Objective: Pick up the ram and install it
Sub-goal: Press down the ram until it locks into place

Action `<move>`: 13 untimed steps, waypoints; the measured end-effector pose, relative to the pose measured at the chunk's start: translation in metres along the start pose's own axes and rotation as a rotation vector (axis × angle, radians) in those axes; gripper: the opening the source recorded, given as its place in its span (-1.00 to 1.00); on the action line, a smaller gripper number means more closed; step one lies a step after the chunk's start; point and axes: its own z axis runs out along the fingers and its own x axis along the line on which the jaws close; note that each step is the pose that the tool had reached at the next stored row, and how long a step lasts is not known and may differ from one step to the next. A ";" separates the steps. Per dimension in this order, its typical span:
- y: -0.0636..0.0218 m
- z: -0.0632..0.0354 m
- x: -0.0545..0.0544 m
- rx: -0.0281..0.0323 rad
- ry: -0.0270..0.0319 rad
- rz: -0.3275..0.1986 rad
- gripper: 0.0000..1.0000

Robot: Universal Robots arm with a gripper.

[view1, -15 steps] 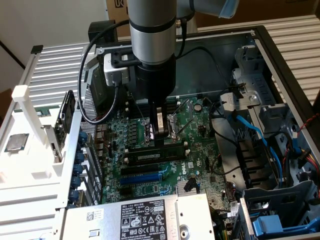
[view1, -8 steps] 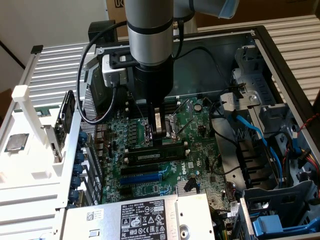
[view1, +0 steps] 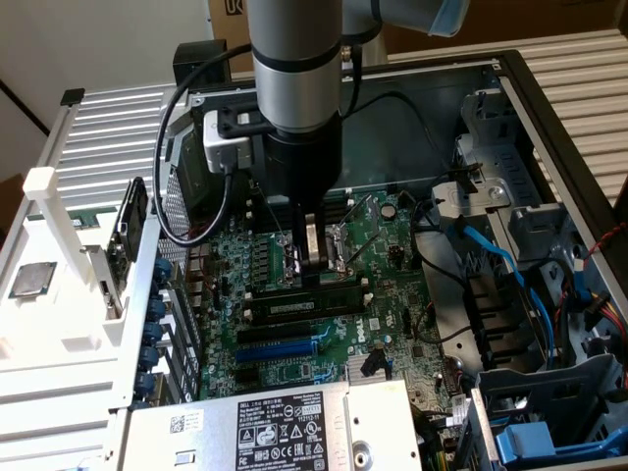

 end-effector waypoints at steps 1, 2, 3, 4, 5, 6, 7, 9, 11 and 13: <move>-0.0004 0.0002 0.000 0.0000 0.0000 0.000 -0.80; -0.0005 0.0006 0.000 0.0000 0.0000 0.000 -0.80; -0.0005 0.0010 0.000 0.0000 0.0000 0.000 -0.80; -0.0005 0.0015 0.000 0.0000 0.0000 0.000 -0.80; -0.0006 0.0021 0.000 0.0000 0.0001 0.000 -0.80; -0.0006 0.0029 0.000 0.0000 0.0000 0.000 -0.80; -0.0006 0.0035 0.000 -0.0001 0.0002 0.000 -0.80; -0.0006 0.0044 0.000 -0.0001 0.0002 0.000 -0.80; -0.0006 0.0053 0.000 -0.0001 0.0003 0.000 -0.80; -0.0007 0.0061 0.000 -0.0001 0.0006 0.000 -0.80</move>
